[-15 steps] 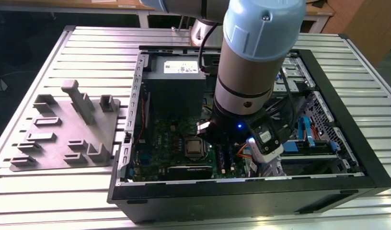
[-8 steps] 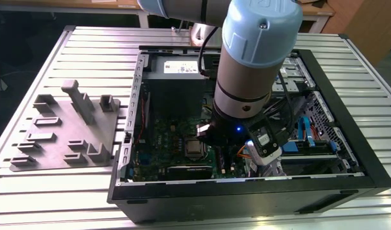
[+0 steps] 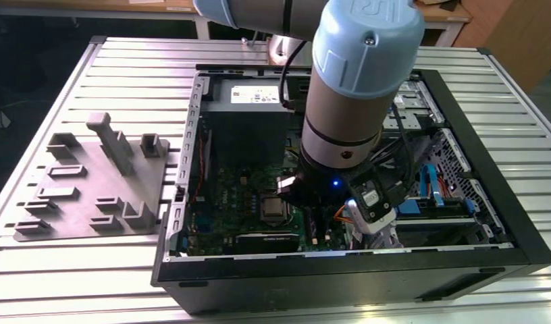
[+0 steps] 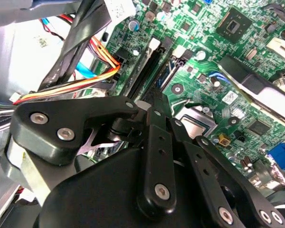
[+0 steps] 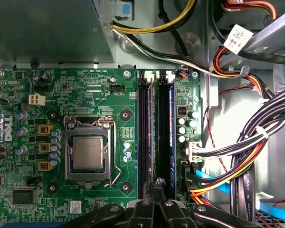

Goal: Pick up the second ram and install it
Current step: 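Press down the second ram until it locks into place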

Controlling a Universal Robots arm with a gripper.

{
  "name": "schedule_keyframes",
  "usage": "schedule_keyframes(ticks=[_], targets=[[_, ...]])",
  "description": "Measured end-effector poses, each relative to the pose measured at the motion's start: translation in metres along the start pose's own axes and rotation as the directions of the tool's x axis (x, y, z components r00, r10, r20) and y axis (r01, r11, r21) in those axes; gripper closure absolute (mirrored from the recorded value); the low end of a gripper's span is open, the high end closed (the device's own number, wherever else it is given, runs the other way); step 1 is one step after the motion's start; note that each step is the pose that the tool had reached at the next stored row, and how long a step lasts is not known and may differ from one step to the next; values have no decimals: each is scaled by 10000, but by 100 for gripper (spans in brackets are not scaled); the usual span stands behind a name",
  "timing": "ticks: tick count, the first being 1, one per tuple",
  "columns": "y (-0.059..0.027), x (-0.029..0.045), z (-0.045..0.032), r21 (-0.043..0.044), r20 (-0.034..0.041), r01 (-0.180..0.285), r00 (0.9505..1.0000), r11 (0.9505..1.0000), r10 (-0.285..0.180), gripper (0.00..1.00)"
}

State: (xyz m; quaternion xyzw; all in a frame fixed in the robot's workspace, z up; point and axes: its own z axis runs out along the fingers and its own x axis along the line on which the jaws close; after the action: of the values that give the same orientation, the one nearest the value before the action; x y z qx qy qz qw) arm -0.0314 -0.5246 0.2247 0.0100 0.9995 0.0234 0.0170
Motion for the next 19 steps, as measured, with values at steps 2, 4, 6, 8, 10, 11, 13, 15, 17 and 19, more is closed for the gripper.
schedule_keyframes(ticks=[2,4,6,8,10,11,13,15,17,19], targets=[[-2,1,33,2,-1,0,10000,10000,0,90],[-2,1,37,1,0,0,10000,10000,0,90],[-2,1,43,-1,1,0,10000,10000,0,90],[-3,2,60,5,-1,0,10000,10000,0,90],[-3,2,63,3,-1,0,10000,10000,0,90],[-3,2,65,1,0,0,10000,10000,0,90],[-3,2,66,-2,0,0,10000,10000,0,90],[-4,2,74,0,0,0,10000,10000,0,90],[-6,3,85,9,-3,0,10000,10000,0,90],[-6,3,88,6,-1,0,10000,10000,0,90]])
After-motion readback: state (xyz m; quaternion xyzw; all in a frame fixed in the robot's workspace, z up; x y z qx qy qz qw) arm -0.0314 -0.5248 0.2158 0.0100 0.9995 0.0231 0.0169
